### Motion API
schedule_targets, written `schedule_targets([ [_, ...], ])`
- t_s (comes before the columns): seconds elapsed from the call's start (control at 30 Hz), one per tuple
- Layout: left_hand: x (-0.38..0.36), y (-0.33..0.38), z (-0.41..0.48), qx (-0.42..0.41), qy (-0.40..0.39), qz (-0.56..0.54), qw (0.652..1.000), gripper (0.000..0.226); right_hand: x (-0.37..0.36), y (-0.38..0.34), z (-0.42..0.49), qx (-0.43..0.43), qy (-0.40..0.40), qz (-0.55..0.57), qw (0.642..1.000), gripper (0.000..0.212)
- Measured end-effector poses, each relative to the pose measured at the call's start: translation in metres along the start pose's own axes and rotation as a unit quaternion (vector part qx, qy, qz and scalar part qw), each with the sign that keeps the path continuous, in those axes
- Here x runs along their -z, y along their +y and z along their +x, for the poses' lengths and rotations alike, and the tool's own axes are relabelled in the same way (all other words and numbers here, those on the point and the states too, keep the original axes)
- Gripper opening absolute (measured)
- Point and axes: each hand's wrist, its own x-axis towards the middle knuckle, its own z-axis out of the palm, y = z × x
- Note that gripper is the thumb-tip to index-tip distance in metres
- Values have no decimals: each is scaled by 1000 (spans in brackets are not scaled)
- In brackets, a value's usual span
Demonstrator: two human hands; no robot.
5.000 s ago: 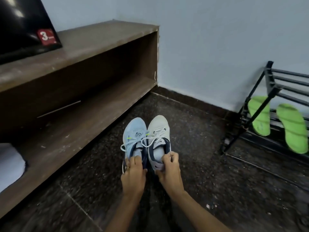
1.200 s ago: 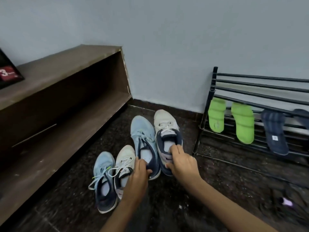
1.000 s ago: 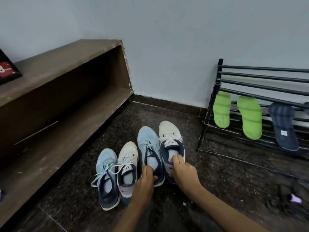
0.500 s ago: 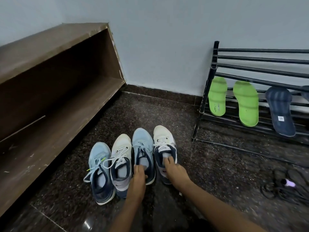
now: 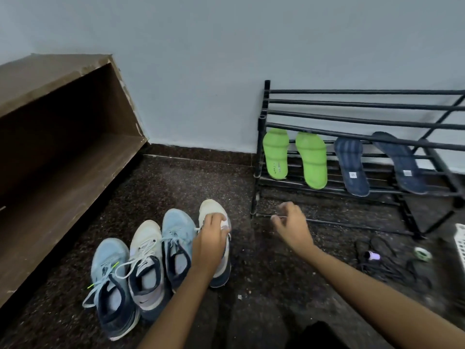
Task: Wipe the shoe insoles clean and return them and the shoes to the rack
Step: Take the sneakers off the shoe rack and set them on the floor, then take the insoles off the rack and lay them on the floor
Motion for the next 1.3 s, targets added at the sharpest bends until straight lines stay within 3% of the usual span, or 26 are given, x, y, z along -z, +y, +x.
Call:
schedule_targets([
  [0.13,-22,52,32,14,-34,-100,994,29,56,20,30,-120,102,79,984,21],
  [0.33,-61,99,82,74,-83,-211,971,41,84,47,79,-205,104,81,970,22],
  [0.47,-82,110,121,98,-101,-212,967,46,79,61,99,-259,90,97,957,34],
  [0.7,-114,125,168,197,-87,-227,950,30,69,69,117,-307,70,207,926,10],
  [0.9,-120,128,185,293,-49,-267,917,21,62,71,110,-329,93,370,864,18],
  [1.03,-117,128,178,332,-38,-342,878,4,62,73,95,-312,84,420,848,19],
  [1.13,-104,140,153,345,-3,-442,828,19,65,74,77,-284,73,451,843,19],
  [1.23,-93,143,116,356,13,-504,787,10,66,75,49,-273,60,484,829,14],
  [1.3,-88,140,86,365,17,-527,767,16,65,75,24,-267,61,498,823,13],
])
